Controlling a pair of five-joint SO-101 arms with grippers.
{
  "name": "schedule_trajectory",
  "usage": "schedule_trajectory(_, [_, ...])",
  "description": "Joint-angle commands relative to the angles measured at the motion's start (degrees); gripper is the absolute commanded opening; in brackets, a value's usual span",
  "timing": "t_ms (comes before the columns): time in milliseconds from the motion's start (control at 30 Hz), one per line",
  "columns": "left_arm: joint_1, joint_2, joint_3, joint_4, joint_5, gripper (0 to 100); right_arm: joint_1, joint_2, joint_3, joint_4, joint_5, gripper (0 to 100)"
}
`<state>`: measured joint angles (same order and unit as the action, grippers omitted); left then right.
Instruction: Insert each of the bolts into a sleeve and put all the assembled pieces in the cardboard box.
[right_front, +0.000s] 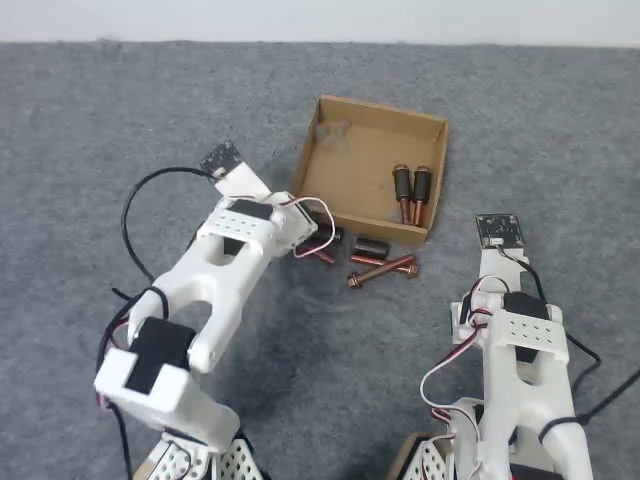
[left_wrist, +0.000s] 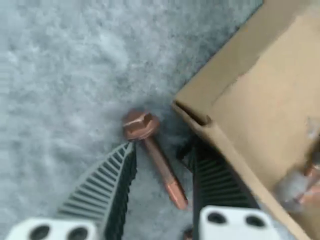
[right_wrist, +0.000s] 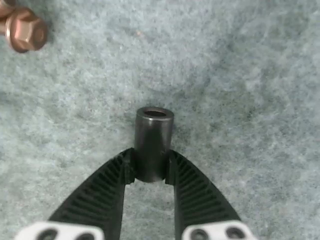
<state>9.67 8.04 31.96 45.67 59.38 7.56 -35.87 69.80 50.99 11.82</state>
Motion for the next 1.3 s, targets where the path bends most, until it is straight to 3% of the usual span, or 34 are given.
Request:
schedule_trajectory(0, [-2.8, 2.5, -5.4, 6.4, 0.2, 16, -0.5, -2.0, -0.4, -0.9, 0.8, 0.6])
schedule_trajectory(333, [-3.8, 5.6, -8.7, 10.4, 0.1, 15, -0.5, -2.0, -0.5, -0.9, 0.9, 0.6])
schedule_trajectory(500, [-3.6, 5.9, -8.7, 10.3, 0.1, 0, -0.5, -2.0, -0.5, -0.9, 0.9, 0.6])
schedule_trajectory(667, [-3.6, 5.7, -8.6, 10.3, -0.9, 1, -0.5, -2.0, -0.5, -0.9, 0.9, 0.6])
schedule_trajectory(867, [-3.9, 5.5, -8.7, 10.5, -17.8, 1, -0.5, -2.0, -0.5, -0.9, 0.9, 0.6])
schedule_trajectory(1033, [-4.0, 0.3, -8.7, 14.2, -27.2, 1, -0.3, -2.0, -0.5, -0.8, 0.9, 0.6])
schedule_trajectory(1167, [-4.0, -3.3, -7.3, 15.7, -39.9, 1, -0.3, -2.0, -0.5, -0.7, 0.9, 0.6])
schedule_trajectory(1267, [-4.0, -2.7, -6.5, 13.6, -43.2, 1, -0.3, -2.0, -0.5, -0.7, 0.9, 0.6])
